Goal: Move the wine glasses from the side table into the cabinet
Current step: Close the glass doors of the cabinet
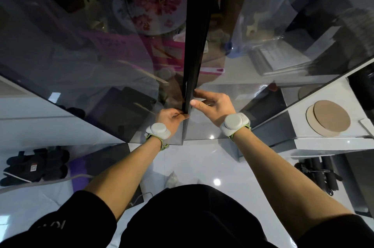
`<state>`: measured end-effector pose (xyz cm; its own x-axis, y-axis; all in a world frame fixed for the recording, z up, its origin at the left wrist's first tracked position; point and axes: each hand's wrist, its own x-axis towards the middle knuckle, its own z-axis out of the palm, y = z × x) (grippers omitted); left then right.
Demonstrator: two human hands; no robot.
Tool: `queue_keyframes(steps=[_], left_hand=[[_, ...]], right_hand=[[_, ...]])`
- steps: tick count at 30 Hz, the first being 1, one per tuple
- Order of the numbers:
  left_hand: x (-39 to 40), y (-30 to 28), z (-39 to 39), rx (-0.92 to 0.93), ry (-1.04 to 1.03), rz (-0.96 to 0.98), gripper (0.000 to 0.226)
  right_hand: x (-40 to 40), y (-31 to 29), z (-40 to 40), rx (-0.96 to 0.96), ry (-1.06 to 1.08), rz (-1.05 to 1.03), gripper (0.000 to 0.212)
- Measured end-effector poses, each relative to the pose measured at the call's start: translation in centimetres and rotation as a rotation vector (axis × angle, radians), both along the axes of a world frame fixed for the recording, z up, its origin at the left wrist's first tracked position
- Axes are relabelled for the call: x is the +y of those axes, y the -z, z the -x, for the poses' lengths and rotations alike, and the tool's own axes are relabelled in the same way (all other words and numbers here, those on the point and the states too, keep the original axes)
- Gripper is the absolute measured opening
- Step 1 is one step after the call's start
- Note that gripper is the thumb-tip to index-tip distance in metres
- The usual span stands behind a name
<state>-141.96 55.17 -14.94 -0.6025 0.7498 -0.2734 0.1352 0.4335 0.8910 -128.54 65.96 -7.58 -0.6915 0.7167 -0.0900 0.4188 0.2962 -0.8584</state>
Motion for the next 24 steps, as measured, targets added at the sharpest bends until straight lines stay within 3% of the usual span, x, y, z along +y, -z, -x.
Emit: queue_keyframes(steps=[7, 11, 24], left_hand=[[1.1, 0.3, 0.6, 0.029, -0.025, 0.006, 0.014], [1.9, -0.1, 1.0, 0.037, -0.027, 0.011, 0.005], [3.1, -0.1, 1.6, -0.011, -0.036, -0.026, 0.017]], right_hand=[[0.8, 0.4, 1.1, 0.028, 0.063, -0.025, 0.040], [0.7, 0.4, 1.6, 0.038, 0.062, -0.150, 0.033], [1.7, 1.2, 2.4, 0.062, 0.051, -0.313, 0.030]])
